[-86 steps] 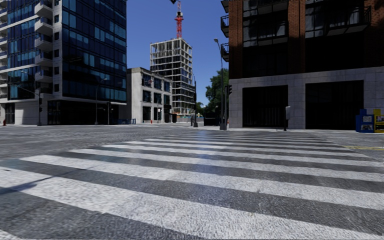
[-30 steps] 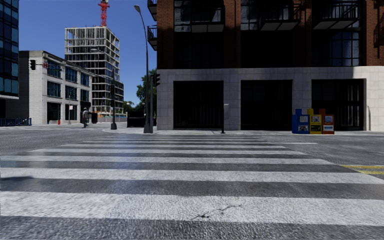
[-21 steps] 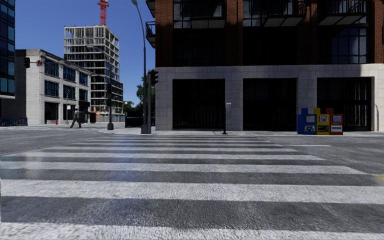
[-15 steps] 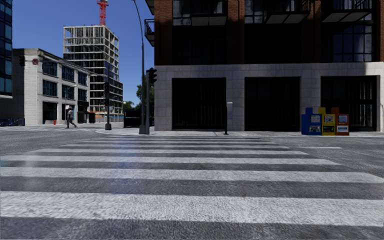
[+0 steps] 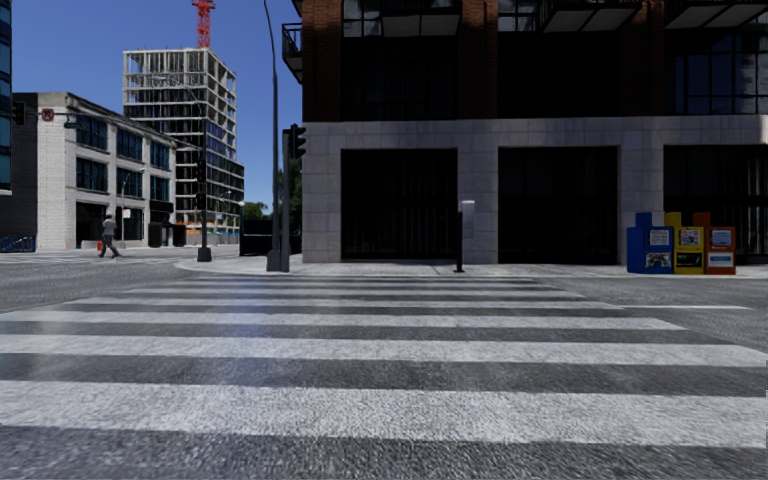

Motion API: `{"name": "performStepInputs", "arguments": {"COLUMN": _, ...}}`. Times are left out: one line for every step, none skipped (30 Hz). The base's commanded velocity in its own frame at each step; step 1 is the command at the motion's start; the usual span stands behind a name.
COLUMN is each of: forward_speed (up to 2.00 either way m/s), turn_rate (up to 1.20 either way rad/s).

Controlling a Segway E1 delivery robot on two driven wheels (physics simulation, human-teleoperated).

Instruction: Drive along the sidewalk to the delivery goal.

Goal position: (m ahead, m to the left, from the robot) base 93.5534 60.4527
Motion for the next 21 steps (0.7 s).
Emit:
{"name": "performStepInputs", "arguments": {"forward_speed": 2.00, "turn_rate": 0.00}}
{"name": "performStepInputs", "arguments": {"forward_speed": 2.00, "turn_rate": 0.00}}
{"name": "performStepInputs", "arguments": {"forward_speed": 2.00, "turn_rate": 0.00}}
{"name": "performStepInputs", "arguments": {"forward_speed": 2.00, "turn_rate": 0.00}}
{"name": "performStepInputs", "arguments": {"forward_speed": 2.00, "turn_rate": 0.00}}
{"name": "performStepInputs", "arguments": {"forward_speed": 2.00, "turn_rate": 0.00}}
{"name": "performStepInputs", "arguments": {"forward_speed": 2.00, "turn_rate": 0.00}}
{"name": "performStepInputs", "arguments": {"forward_speed": 2.00, "turn_rate": 0.00}}
{"name": "performStepInputs", "arguments": {"forward_speed": 2.00, "turn_rate": 0.00}}
{"name": "performStepInputs", "arguments": {"forward_speed": 2.00, "turn_rate": 0.00}}
{"name": "performStepInputs", "arguments": {"forward_speed": 2.00, "turn_rate": 0.00}}
{"name": "performStepInputs", "arguments": {"forward_speed": 2.00, "turn_rate": 0.00}}
{"name": "performStepInputs", "arguments": {"forward_speed": 2.00, "turn_rate": 0.00}}
{"name": "performStepInputs", "arguments": {"forward_speed": 2.00, "turn_rate": 0.00}}
{"name": "performStepInputs", "arguments": {"forward_speed": 2.00, "turn_rate": 0.00}}
{"name": "performStepInputs", "arguments": {"forward_speed": 2.00, "turn_rate": 0.00}}
{"name": "performStepInputs", "arguments": {"forward_speed": 2.00, "turn_rate": 0.00}}
{"name": "performStepInputs", "arguments": {"forward_speed": 2.00, "turn_rate": 0.00}}
{"name": "performStepInputs", "arguments": {"forward_speed": 2.00, "turn_rate": 0.00}}
{"name": "performStepInputs", "arguments": {"forward_speed": 2.00, "turn_rate": 0.00}}
{"name": "performStepInputs", "arguments": {"forward_speed": 2.00, "turn_rate": 0.00}}
